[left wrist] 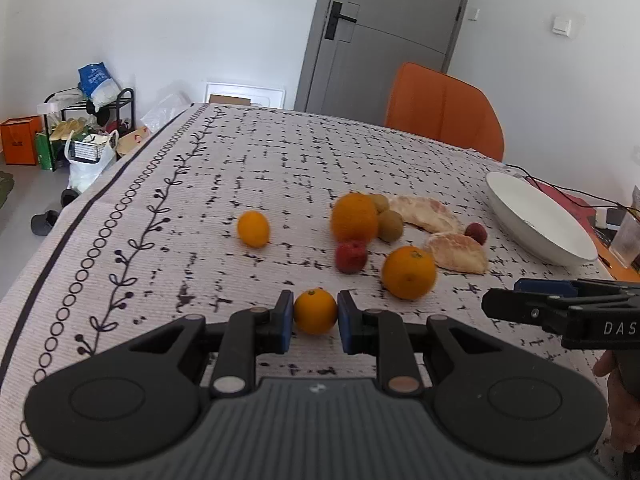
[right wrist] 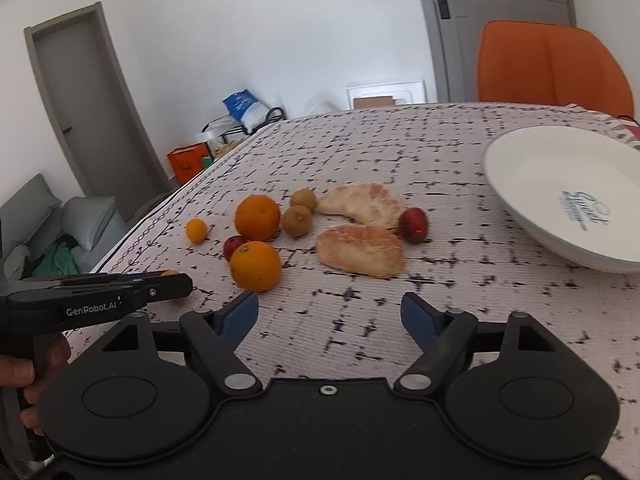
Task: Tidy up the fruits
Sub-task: 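Grasp a small tangerine with the left gripper while the right gripper grasps an orange, then carry the tangerine with the left gripper while the right gripper carries the orange over the white bowl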
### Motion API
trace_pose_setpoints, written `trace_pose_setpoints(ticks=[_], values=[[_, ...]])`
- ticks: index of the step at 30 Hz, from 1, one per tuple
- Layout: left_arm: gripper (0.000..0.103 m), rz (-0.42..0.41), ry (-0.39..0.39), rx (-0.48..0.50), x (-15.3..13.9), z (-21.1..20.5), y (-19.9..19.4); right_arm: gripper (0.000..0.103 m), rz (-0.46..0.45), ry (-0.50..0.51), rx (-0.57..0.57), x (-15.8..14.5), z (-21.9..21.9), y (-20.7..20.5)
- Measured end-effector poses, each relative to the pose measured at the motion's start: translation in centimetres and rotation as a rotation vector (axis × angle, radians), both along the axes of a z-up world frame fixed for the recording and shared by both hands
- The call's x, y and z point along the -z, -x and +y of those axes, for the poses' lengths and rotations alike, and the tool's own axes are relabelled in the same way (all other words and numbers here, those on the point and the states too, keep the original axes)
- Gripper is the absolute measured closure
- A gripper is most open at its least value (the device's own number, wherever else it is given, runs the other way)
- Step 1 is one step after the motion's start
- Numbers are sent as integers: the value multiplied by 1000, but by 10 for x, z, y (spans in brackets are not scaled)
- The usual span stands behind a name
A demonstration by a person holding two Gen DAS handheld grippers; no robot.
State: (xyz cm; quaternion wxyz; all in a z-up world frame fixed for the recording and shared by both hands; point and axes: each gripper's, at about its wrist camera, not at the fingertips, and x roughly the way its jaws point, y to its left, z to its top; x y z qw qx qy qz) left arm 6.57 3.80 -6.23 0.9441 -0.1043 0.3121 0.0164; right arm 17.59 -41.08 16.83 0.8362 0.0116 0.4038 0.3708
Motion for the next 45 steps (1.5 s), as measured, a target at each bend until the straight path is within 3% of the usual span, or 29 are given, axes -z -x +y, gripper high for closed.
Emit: trace_pose_setpoints(ticks=[17,20,45], values=[[81,-29,-3,-34,-3,23,0,36,14,-30,-117,4,56,-6],[81,-26,0,-33,-3,23,-1,68,12,-19,-136,9,61,-5],[81,-85,-22,106,-25,-45,-26,69,-48,-82,45,-8,-25,-17]])
